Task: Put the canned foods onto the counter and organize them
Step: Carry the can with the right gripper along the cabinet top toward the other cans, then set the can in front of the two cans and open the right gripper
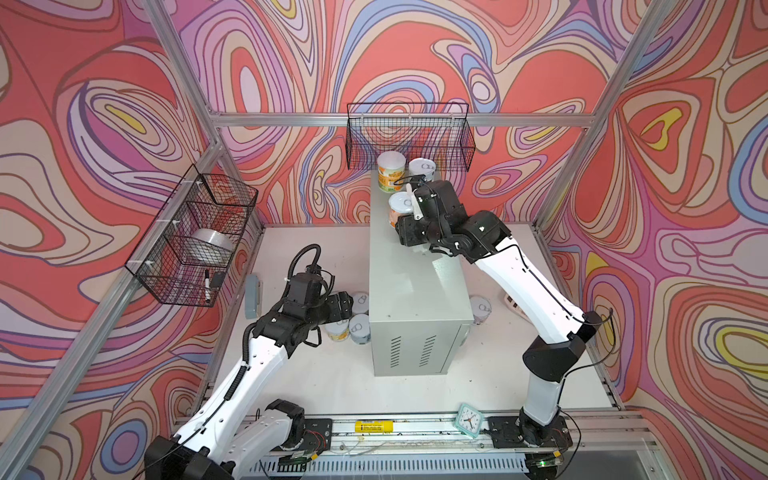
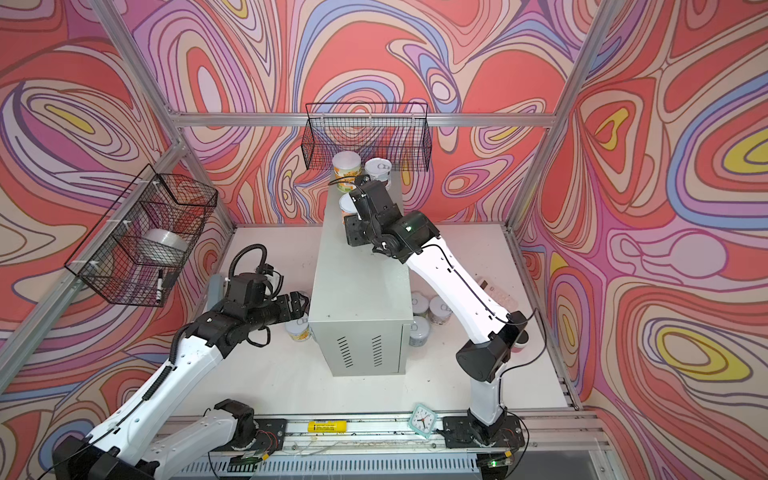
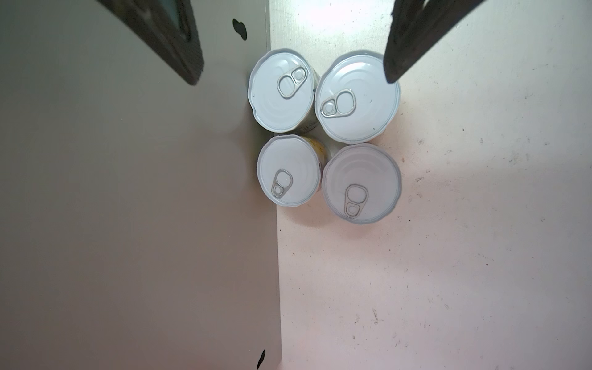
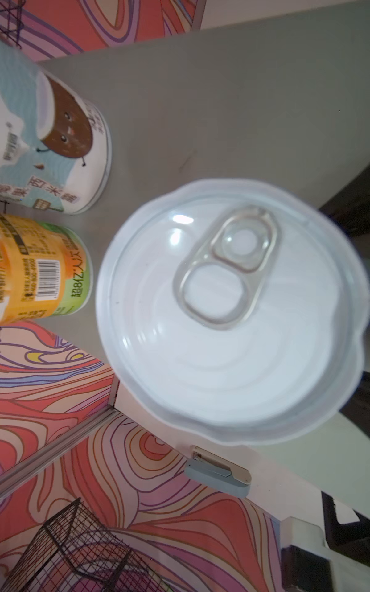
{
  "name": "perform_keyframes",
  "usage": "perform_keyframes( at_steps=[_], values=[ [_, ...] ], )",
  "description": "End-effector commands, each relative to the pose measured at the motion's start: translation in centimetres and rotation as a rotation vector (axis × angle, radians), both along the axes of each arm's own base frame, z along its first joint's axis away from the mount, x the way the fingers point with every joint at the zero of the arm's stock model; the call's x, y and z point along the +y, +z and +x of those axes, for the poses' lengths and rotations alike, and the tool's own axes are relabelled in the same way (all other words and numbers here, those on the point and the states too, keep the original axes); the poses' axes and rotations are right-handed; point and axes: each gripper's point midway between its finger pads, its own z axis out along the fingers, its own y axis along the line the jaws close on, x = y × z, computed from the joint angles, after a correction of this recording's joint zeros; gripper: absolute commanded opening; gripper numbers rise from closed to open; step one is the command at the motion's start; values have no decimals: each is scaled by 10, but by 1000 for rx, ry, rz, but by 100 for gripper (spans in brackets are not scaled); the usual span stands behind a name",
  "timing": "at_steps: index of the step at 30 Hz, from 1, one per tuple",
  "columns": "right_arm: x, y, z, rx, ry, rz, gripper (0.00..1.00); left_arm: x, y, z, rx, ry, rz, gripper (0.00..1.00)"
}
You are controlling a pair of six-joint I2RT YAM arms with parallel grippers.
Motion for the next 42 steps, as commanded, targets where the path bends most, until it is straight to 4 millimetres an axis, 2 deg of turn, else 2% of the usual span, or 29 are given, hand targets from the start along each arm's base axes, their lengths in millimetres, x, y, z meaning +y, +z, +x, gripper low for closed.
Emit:
perform_keyframes(
  at_steps=[1,9,16,35,42],
  values=[
    [1,13,22,-72,-41,51,62,-1,11,6,-35,-5,3,89],
    [5,14,45,-83,-52,122,62,-1,12,8,-31,-9,22,89],
    [13,10,56,-76,-42,152,61,-2,15,11,-38,-15,25,89],
    [26,1,62,-54,-18,180,60,-4,10,15,-27,-23,28,88],
    [24,1,63,-55,-26,175,60,-4,9,15,-23,-23,31,88]
  ],
)
